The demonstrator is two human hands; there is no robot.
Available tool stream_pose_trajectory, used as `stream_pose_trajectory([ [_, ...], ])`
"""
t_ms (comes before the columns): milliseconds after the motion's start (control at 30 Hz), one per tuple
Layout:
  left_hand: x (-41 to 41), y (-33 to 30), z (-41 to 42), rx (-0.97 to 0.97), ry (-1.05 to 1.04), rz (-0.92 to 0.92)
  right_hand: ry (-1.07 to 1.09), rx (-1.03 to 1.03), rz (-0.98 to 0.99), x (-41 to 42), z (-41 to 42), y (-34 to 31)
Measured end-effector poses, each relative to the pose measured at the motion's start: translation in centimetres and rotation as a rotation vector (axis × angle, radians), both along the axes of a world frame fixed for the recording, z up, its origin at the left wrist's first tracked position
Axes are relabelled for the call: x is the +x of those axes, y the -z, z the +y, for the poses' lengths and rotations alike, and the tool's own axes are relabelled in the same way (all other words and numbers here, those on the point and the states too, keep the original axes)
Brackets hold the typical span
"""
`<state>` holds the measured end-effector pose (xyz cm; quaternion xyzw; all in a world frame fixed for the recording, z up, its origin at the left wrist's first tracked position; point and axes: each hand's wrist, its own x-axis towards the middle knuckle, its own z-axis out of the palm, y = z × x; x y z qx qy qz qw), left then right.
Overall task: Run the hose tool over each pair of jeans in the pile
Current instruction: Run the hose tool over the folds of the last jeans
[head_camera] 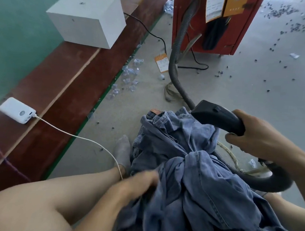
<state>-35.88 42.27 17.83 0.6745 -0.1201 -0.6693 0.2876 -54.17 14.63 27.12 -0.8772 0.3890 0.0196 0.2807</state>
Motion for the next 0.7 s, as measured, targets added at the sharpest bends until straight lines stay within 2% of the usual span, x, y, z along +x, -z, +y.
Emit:
stream_pose_trajectory([
  [33,-1.3,0.8,0.6,0.15,0.146,-0.017,0.002,0.01,0.006,0.1,0.0,0.0],
  [67,-2.3,1.4,0.8,0.213,0.202,0.003,-0.001,0.022,0.011,0.1,0.2,0.0],
  [133,-2.6,2.3,-0.3,0.232,0.245,0.033,-0.02,0.027,0.025,0.1,0.7,0.4],
  [167,-1.8,2.4,-1.2,0.224,0.234,-0.02,-0.039,0.022,0.039,0.1,0.9,0.6],
  [200,-0.7,2.3,-2.4,0.183,0.128,-0.132,-0.057,0.017,0.049,0.1,1.2,0.7],
  [300,3.0,2.3,-5.4,0.02,-0.376,-0.707,-0.107,0.028,0.068,0.6,1.9,1.0],
  [333,3.7,2.7,-6.5,0.019,-0.449,-0.763,-0.119,0.031,0.077,0.9,2.1,1.1],
  [433,3.3,3.8,-10.3,0.125,-0.587,-0.4,-0.129,0.033,0.095,1.3,2.2,1.3],
  [600,2.8,5.7,-12.9,0.094,-0.738,-0.373,-0.028,-0.01,0.089,0.8,0.8,1.1],
  [633,2.8,5.7,-12.7,0.156,-0.69,-0.496,0.027,-0.024,0.083,0.5,0.2,1.1],
  [667,2.5,5.9,-12.4,0.216,-0.578,-0.758,0.097,-0.031,0.068,0.1,-0.5,1.1],
  [700,2.2,6.1,-12.1,0.167,-0.482,-1.089,0.174,-0.028,0.046,-0.3,-1.2,1.2],
])
